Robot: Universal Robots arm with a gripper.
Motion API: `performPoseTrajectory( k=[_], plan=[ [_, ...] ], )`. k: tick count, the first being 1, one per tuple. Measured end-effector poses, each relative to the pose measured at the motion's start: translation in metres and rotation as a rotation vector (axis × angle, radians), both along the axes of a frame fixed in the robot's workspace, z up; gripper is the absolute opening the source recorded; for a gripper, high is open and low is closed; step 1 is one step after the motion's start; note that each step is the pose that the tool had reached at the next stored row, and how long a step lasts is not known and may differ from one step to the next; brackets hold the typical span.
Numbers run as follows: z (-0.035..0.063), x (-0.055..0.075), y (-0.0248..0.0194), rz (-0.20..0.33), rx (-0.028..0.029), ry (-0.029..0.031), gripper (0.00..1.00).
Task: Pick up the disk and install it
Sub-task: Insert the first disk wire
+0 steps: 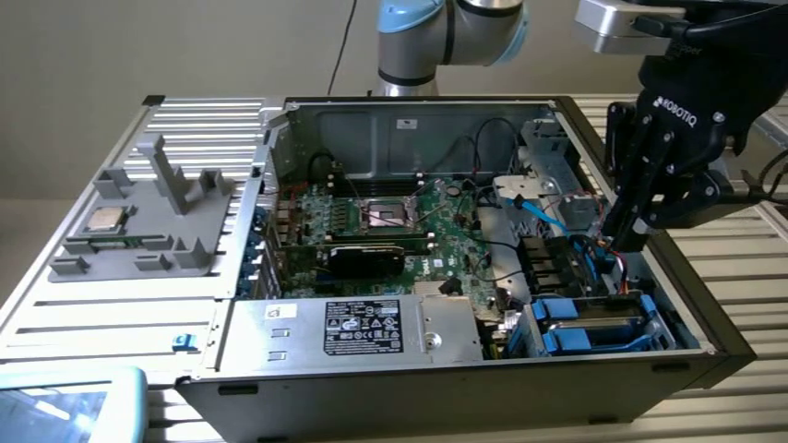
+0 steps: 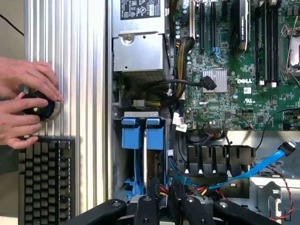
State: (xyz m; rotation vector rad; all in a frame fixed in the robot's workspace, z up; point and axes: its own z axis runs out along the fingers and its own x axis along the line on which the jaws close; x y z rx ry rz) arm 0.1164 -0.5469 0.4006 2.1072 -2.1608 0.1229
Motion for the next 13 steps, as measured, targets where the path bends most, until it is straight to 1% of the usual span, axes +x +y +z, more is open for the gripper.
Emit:
performPoseTrajectory(
  k=[1, 4, 8, 10, 13],
  plan=[
    [-0.0013, -0.0006, 0.0001, -0.003, -0.0003, 0.0035, 0.25],
    [-0.006, -0.001, 0.0003, -0.023, -0.0006, 0.0064, 0.25],
    [-0.0086, -0.0011, 0.0003, -0.062, 0.001, 0.0067, 0.25],
    [-0.0097, -0.0011, 0.0003, -0.088, 0.0015, 0.008, 0.25],
    [-0.0113, -0.0011, 0.0003, -0.118, 0.0017, 0.0159, 0.25]
  ],
)
